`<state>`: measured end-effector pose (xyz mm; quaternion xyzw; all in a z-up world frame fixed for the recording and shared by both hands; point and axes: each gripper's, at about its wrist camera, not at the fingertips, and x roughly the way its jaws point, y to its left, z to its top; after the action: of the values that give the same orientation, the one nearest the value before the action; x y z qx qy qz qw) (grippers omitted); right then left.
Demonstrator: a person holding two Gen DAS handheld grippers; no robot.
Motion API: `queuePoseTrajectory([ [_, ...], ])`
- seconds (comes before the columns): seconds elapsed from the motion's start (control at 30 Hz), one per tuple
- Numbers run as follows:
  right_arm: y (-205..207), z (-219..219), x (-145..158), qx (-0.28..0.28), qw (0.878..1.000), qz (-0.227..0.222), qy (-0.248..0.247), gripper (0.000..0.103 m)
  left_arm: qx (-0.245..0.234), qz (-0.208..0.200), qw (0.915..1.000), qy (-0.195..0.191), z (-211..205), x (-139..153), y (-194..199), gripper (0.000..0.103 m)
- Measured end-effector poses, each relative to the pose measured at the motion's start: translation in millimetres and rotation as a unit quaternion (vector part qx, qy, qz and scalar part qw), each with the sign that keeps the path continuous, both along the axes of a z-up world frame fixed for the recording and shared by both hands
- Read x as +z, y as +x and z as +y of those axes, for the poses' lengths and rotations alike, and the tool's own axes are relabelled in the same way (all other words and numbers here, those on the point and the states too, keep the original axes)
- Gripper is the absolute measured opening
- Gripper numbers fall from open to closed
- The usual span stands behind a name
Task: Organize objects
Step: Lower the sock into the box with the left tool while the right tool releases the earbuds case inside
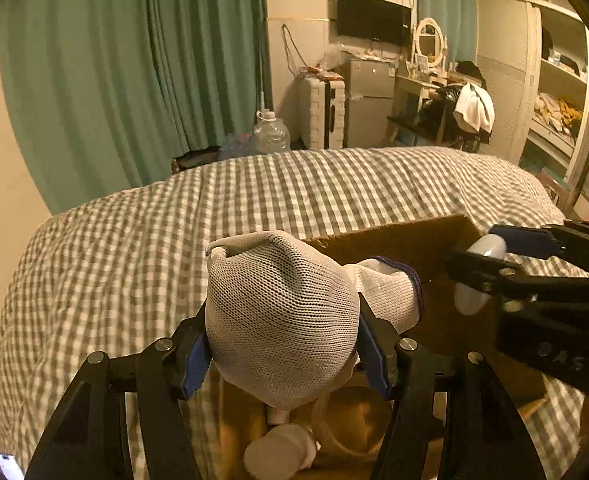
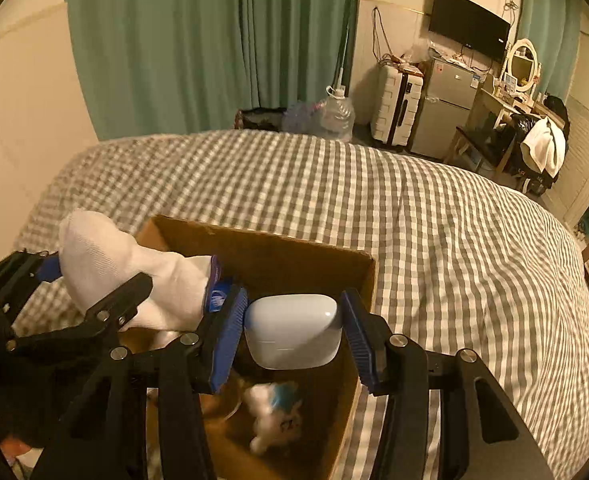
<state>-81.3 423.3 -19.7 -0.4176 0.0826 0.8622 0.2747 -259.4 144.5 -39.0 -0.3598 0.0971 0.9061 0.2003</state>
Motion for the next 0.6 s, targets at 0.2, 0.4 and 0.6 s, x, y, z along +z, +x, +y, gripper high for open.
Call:
queuePoseTrajectory([
  [0.2,-7.8,16.8,-38.0,0.002,1.0,-0.009,-0.024,0.049,-0.02,-0.011,0.9997,-0.012,7.3,-23.2,-4.9,0.064],
  [0.4,4.3,18.3,-31.3,-0.006,1.0,0.015,-0.02,0.05,-0.029,-0.009,0.9994,-0.016,8.2,-25.3,0.1,0.077],
  [0.6,24.0,4.5,8.8,-0.023,0.998,0.058,-0.006,0.063,-0.018,0.023,0.9995,-0.014,-1.5,9.7,15.3,0.09],
])
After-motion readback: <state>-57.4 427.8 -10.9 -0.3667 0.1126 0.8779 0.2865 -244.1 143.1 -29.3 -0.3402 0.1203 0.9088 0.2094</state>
